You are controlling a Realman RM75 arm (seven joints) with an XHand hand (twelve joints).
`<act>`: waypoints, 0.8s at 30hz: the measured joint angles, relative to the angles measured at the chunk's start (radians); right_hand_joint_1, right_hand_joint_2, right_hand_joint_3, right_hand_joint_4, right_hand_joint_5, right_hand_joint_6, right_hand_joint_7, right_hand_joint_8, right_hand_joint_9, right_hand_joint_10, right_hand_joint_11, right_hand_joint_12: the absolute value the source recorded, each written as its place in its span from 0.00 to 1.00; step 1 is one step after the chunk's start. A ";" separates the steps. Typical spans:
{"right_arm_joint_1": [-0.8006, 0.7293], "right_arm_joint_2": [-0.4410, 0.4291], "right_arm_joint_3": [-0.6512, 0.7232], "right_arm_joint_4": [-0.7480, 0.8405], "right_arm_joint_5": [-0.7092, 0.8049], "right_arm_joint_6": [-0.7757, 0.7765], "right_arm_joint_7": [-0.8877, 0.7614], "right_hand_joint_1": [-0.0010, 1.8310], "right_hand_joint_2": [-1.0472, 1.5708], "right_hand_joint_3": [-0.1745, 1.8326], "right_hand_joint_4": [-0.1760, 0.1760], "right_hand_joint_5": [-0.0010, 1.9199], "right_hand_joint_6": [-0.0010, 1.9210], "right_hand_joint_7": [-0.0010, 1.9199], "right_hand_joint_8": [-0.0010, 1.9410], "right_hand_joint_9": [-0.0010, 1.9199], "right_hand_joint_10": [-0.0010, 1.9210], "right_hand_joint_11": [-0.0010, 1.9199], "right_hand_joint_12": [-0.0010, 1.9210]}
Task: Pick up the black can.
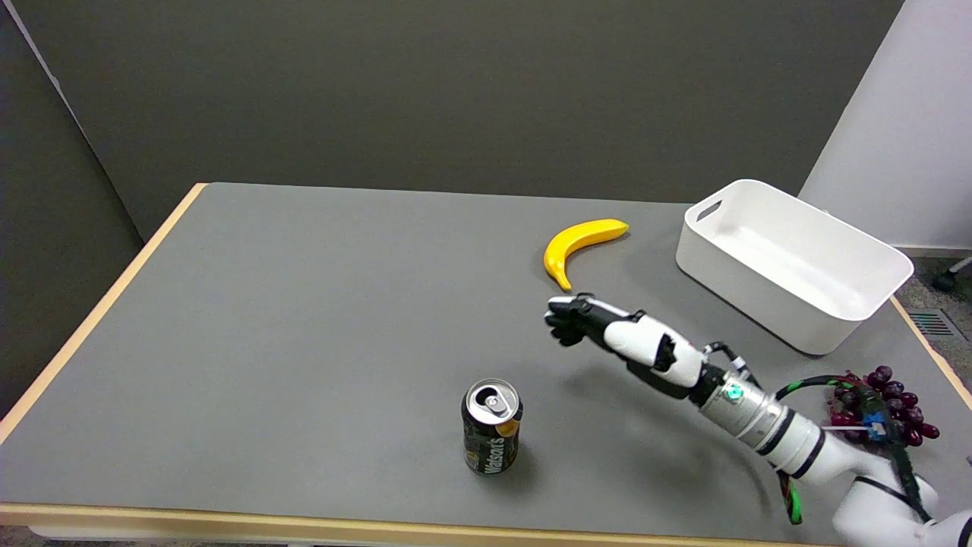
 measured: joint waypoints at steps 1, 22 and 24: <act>0.003 -0.005 -0.006 0.001 -0.006 -0.002 0.002 0.08 0.67 0.47 0.17 0.08 0.20 0.12 0.19 0.07 0.45 0.00 0.64; 0.116 -0.156 -0.107 -0.054 -0.141 -0.046 0.021 0.11 0.66 0.48 0.31 0.10 0.21 0.15 0.19 0.09 0.45 0.00 0.63; 0.124 -0.170 -0.112 -0.062 -0.148 -0.048 0.016 0.11 0.66 0.48 0.32 0.10 0.21 0.15 0.19 0.09 0.45 0.00 0.63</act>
